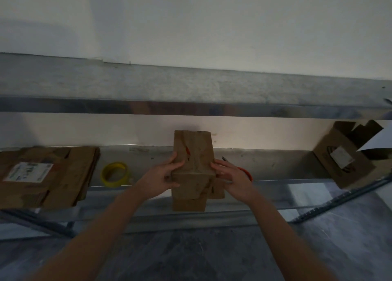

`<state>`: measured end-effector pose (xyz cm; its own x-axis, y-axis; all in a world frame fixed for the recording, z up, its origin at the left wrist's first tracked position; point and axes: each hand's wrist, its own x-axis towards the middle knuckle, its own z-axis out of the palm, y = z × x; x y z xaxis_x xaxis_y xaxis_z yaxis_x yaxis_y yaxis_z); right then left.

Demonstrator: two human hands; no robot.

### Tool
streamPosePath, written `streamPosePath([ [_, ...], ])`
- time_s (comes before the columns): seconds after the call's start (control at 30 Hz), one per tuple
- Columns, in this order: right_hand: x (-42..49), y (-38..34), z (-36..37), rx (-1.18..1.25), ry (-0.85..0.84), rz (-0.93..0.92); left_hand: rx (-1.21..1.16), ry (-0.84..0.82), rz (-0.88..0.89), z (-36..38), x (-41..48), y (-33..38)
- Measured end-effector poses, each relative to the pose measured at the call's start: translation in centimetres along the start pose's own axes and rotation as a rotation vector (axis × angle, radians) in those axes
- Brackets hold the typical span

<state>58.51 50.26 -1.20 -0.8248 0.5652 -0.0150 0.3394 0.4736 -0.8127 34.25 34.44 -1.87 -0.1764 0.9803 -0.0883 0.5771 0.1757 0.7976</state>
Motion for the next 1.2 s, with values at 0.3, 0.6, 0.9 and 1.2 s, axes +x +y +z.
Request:
streamPosePath([
  [0.3, 0.8, -0.1, 1.3, 0.107, 0.206, 0.063, -0.181, 0.080, -0.055, -0.8, 0.4, 0.2],
  [0.6, -0.2, -0.5, 3.5, 0.184, 0.329, 0.108, -0.324, 0.310, -0.138, 3.4, -0.8, 1.3],
  [0.9, -0.6, 0.9, 2.3, 0.257, 0.336, 0.167, -0.210, 0.369, -0.106, 3.7, -0.4, 1.5],
  [1.2, -1.8, -1.7, 7.7, 0.416, 0.467, 0.592, 0.126, -0.073, -0.123, -6.9, 6.8, -1.5],
])
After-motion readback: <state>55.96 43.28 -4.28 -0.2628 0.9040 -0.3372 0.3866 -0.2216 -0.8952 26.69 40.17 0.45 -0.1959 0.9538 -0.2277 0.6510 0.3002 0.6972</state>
